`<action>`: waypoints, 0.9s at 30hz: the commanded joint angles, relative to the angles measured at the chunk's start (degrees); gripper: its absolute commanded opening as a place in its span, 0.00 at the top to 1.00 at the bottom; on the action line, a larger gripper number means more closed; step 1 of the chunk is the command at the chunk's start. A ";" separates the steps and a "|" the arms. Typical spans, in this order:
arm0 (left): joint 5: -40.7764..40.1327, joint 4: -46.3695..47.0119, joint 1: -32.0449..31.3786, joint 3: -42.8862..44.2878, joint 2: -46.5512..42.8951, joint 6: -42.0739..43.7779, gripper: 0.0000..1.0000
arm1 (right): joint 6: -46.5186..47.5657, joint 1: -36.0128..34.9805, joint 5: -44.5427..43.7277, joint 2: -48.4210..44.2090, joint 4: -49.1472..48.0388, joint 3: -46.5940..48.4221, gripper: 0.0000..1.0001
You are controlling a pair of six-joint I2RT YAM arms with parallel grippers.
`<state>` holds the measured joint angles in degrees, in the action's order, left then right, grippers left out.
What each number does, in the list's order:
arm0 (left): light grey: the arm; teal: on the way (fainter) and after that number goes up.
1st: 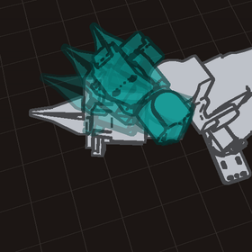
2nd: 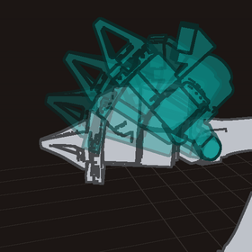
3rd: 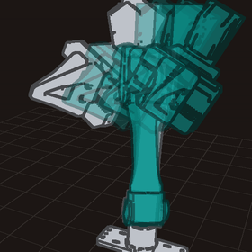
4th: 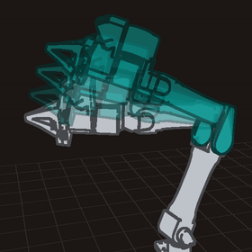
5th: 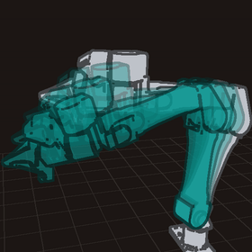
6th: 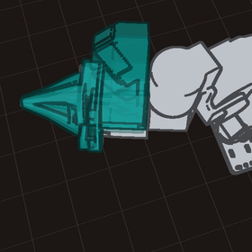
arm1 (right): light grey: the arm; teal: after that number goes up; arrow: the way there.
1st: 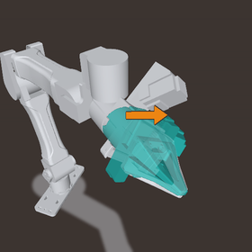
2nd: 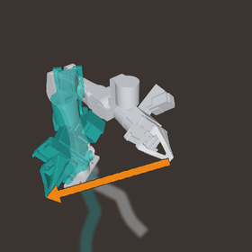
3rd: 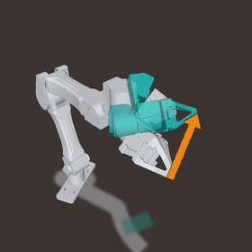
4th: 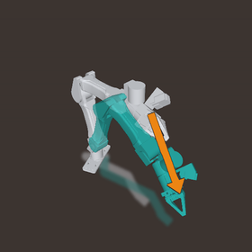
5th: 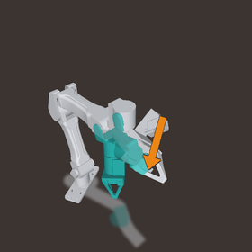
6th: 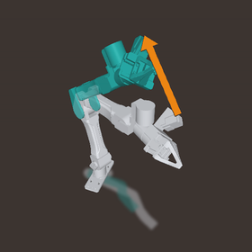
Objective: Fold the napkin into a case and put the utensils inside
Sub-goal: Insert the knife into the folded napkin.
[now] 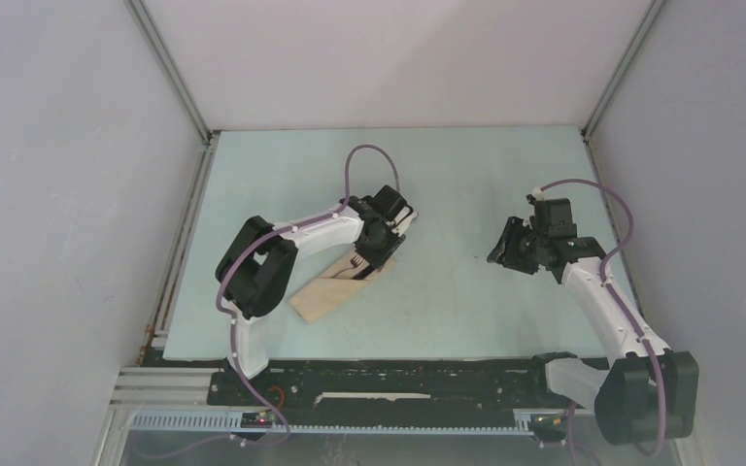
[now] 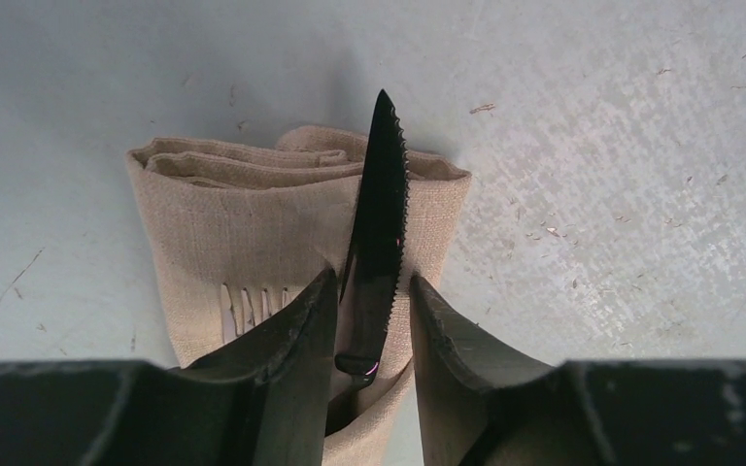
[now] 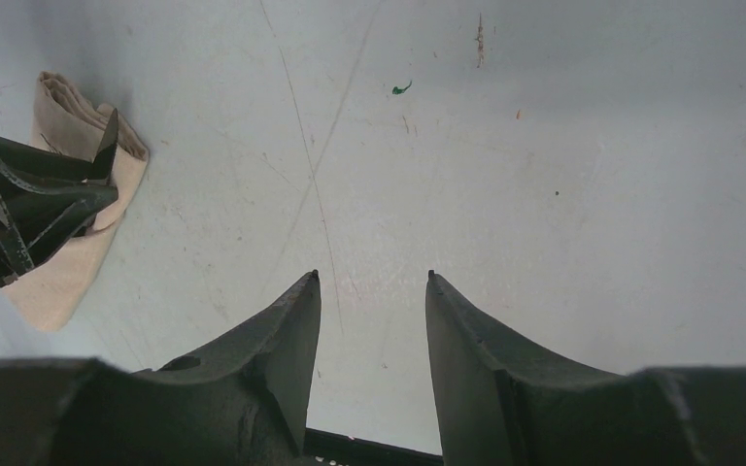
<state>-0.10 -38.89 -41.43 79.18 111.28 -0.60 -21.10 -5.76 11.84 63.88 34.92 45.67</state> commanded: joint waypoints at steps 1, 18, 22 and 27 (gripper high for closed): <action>1.22 0.33 0.38 2.46 0.80 -0.32 0.60 | 0.44 -0.39 -0.90 -0.53 -0.75 0.00 0.48; 0.26 -0.28 0.32 0.78 -3.67 0.16 0.81 | 0.41 -0.46 -0.94 -0.22 -0.80 -0.05 0.48; 0.23 -0.48 0.37 -0.30 -5.27 0.29 0.82 | 0.45 -0.48 -0.96 -0.33 -0.80 -0.05 0.48; -1.32 -0.36 0.37 -1.96 -6.33 0.43 0.82 | 0.41 -0.48 -0.90 -0.44 -0.84 -0.05 0.48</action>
<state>-0.08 -39.07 -41.43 78.37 108.55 -0.45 -21.10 -5.80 11.64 63.88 34.92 45.67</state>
